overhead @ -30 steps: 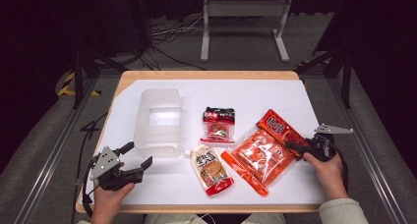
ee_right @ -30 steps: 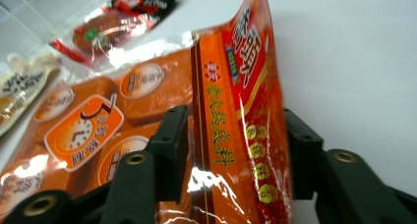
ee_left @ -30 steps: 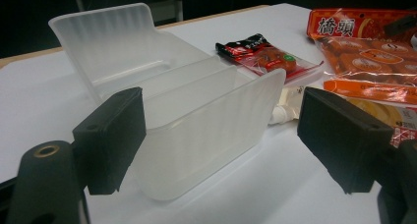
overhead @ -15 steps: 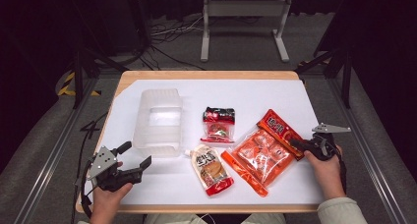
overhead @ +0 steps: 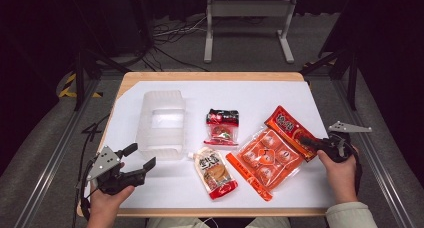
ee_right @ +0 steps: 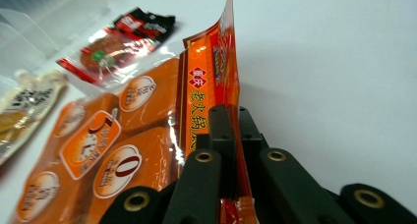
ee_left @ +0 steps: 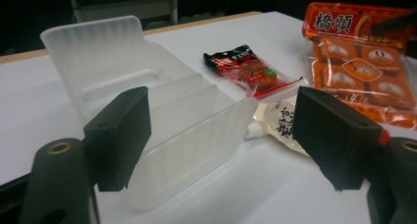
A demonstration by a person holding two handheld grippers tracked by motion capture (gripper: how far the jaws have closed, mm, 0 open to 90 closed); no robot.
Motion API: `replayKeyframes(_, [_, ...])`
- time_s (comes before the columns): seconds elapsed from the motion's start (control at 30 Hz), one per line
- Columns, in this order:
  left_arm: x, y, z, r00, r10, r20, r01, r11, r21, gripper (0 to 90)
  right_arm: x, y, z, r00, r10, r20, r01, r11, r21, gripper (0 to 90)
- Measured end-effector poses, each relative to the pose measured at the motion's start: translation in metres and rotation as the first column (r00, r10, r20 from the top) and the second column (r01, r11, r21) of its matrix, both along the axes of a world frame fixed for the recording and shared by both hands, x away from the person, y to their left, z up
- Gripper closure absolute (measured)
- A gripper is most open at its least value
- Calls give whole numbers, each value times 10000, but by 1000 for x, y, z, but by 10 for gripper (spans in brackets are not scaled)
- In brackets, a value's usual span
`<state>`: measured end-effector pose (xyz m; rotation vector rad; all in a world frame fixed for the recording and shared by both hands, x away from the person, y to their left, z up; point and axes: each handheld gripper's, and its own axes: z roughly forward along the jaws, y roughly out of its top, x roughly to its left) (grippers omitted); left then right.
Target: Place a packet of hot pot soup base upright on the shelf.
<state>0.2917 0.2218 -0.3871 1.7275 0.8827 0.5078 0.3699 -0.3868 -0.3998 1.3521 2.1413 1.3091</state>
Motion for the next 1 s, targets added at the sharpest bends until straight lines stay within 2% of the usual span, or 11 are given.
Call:
replayKeyframes(0.07, [1, 0, 1, 9998, -130, -136, 129, 9999, -12, 245, -1, 0, 3, 10000, 43, 71, -43, 10000, 36, 900])
replayKeyframes(0.1, [2, -1, 2, 9996, -191, -187, 191, 9998, -9, 246, -4, 0, 10, 9998, 98, 193, -100, 9999, 103, 900])
replayKeyframes(0.17, [4, -2, 2, 9995, -72, -314, 71, 10000, -30, 239, -6, 0, 19, 9990, 271, 343, -280, 9993, 265, 900])
replayKeyframes(0.37, [4, -7, 4, 9990, -327, 306, 324, 9994, 123, 287, -14, 11, 43, 9958, 582, 711, -590, 9982, 95, 900])
replayKeyframes(0.53, [6, -11, 7, 9981, -445, 418, 435, 9987, 255, 303, -19, 21, 62, 9914, 953, 897, -963, 9953, 69, 900])
replayKeyframes(0.63, [9, -13, 9, 9971, -756, -55, 756, 9971, 72, 307, -23, 26, 72, 9885, 1154, 981, -1163, 9932, 39, 900])
replayKeyframes(0.67, [10, -14, 9, 9968, -800, -67, 800, 9968, -65, 325, -24, 29, 76, 9862, 1258, 1074, -1262, 9920, -32, 900])
replayKeyframes(0.77, [12, -15, 8, 9962, -864, 88, 864, 9963, -25, 338, -28, 38, 88, 9806, 1533, 1223, -1522, 9882, -183, 900])
replayKeyframes(0.83, [14, -15, 6, 9944, -1003, -344, 994, 9947, -276, 319, -30, 43, 95, 9766, 1719, 1290, -1705, 9851, -218, 900])
replayKeyframes(0.9, [16, -15, 6, 9935, -1063, -401, 1044, 9935, -452, 306, -32, 49, 103, 9710, 1946, 1390, -1929, 9809, -258, 900])
replayKeyframes(1.0, [17, -16, 7, 9942, -1027, -317, 1021, 9946, -198, 265, -35, 58, 113, 9623, 2259, 1512, -2229, 9741, -371, 900])
